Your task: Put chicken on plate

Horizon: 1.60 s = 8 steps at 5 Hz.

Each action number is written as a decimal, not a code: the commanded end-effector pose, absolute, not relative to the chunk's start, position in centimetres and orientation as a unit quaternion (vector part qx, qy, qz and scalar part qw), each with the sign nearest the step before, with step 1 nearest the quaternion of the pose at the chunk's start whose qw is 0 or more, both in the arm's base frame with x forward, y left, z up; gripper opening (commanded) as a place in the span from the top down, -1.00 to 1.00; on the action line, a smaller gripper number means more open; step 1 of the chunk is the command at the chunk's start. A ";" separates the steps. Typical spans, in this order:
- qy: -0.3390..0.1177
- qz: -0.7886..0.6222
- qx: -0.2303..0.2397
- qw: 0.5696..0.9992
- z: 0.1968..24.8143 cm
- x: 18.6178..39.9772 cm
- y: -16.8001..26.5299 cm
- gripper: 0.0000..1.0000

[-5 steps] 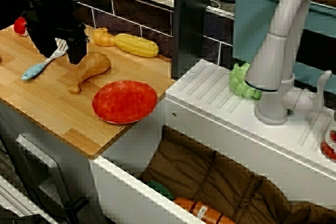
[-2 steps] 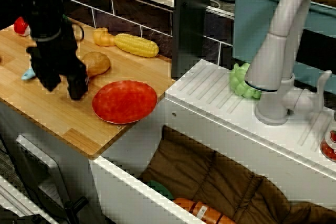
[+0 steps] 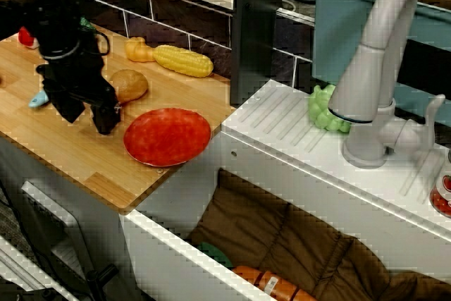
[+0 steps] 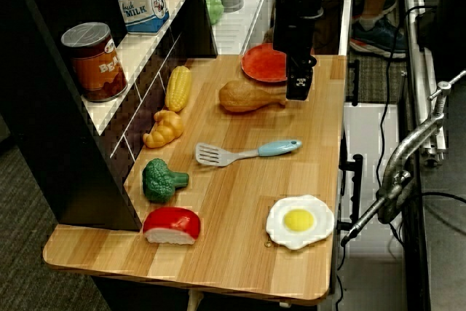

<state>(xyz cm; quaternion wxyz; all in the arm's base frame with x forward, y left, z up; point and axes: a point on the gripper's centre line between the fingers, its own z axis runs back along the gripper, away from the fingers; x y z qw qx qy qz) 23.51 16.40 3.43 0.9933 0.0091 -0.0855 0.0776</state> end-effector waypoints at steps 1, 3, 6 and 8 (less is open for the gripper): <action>-0.123 0.103 0.049 0.986 4.0 26.4 17.1 -1.00; -0.125 0.126 0.061 0.982 2.9 28.7 17.6 -1.00; -0.130 0.152 0.073 0.977 2.0 30.0 18.0 1.00; -0.153 0.130 0.071 0.977 2.3 28.7 17.8 1.00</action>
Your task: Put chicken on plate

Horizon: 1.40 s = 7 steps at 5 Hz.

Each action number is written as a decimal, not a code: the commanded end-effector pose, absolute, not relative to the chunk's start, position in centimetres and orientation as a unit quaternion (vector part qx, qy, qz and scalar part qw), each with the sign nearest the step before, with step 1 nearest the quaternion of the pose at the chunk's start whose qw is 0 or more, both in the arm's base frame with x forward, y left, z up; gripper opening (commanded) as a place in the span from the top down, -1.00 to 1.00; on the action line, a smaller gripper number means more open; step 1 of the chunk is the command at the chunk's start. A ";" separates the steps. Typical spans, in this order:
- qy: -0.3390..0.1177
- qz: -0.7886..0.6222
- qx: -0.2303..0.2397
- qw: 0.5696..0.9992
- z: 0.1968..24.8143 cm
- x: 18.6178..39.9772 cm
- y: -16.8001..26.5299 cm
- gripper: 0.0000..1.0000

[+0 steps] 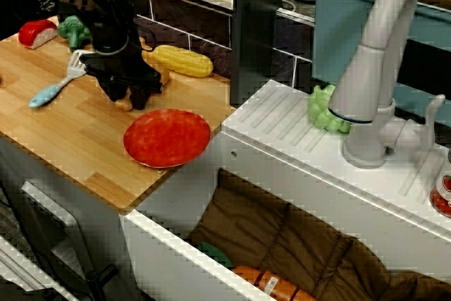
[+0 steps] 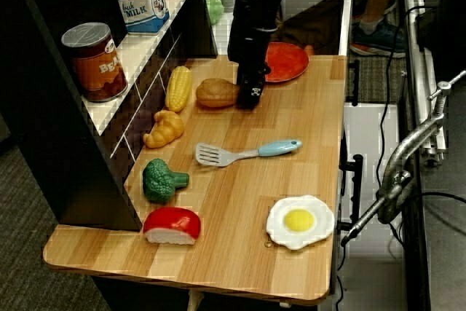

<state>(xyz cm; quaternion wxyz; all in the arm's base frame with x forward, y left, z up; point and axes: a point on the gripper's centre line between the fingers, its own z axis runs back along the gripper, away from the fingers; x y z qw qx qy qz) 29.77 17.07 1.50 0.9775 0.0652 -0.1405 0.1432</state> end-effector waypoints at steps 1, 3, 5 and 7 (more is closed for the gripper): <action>-0.179 0.125 0.076 0.973 2.4 28.4 17.7 1.00; -0.217 0.147 0.084 0.961 3.8 27.9 16.6 1.00; -0.186 0.189 0.030 0.964 9.8 26.8 17.5 1.00; -0.158 0.131 0.015 0.979 10.1 25.1 16.7 1.00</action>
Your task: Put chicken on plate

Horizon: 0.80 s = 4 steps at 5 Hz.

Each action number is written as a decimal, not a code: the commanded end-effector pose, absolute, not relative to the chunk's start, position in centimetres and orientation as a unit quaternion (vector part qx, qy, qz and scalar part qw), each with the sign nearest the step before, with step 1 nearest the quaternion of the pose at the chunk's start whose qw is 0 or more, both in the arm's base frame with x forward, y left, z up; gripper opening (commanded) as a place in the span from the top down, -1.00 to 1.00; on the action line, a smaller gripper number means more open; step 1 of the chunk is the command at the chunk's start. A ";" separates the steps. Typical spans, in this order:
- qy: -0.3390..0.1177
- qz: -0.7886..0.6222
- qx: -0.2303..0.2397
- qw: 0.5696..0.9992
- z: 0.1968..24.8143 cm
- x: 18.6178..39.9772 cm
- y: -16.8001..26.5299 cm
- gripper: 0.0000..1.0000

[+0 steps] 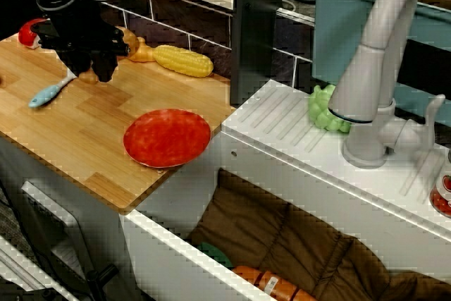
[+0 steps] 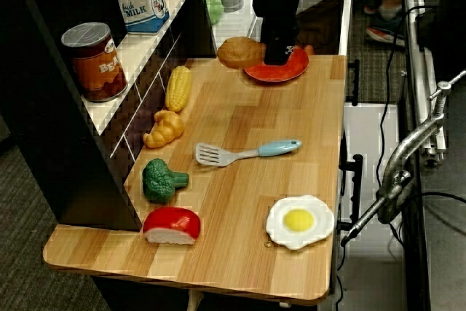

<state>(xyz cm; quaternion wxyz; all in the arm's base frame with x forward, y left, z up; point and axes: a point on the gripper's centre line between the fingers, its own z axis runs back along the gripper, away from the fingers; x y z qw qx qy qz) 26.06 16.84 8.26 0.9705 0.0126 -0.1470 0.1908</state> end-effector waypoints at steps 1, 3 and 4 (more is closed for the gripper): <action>-0.159 0.057 0.028 0.985 7.9 22.1 15.1 1.00; -0.151 0.033 0.036 0.987 5.6 21.0 14.3 1.00; -0.168 0.018 -0.001 0.986 6.0 21.3 14.2 1.00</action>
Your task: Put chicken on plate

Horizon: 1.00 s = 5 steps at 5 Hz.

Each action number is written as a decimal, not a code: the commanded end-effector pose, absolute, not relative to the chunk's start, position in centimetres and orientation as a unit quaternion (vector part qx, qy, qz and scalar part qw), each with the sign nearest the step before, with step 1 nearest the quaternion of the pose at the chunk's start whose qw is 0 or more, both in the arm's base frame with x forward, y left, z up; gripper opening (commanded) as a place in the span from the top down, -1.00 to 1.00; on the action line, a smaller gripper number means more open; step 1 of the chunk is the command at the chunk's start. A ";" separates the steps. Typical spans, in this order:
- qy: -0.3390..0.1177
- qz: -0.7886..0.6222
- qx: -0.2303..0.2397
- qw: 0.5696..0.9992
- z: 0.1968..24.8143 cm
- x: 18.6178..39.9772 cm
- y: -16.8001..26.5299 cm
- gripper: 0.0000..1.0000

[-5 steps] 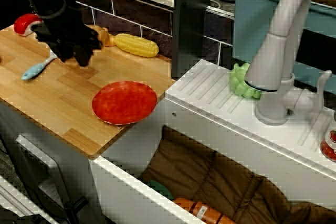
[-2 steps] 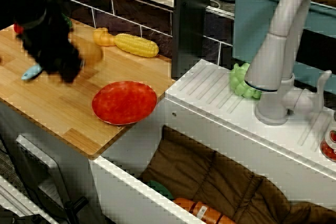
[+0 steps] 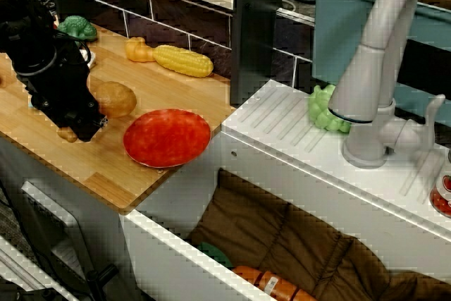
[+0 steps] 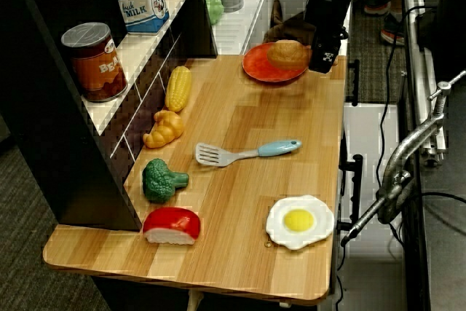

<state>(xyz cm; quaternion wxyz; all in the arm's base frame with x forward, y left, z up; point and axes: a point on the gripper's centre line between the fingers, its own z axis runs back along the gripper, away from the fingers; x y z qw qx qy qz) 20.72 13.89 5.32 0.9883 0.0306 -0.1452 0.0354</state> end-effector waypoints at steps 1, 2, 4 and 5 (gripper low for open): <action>-0.188 -0.056 -0.024 0.980 6.4 21.0 13.4 1.00; -0.198 -0.096 -0.021 0.975 5.8 20.9 12.5 1.00; -0.198 -0.096 -0.021 0.975 5.8 20.9 12.5 -1.00; -0.198 -0.096 -0.021 0.975 5.8 20.9 12.5 -1.00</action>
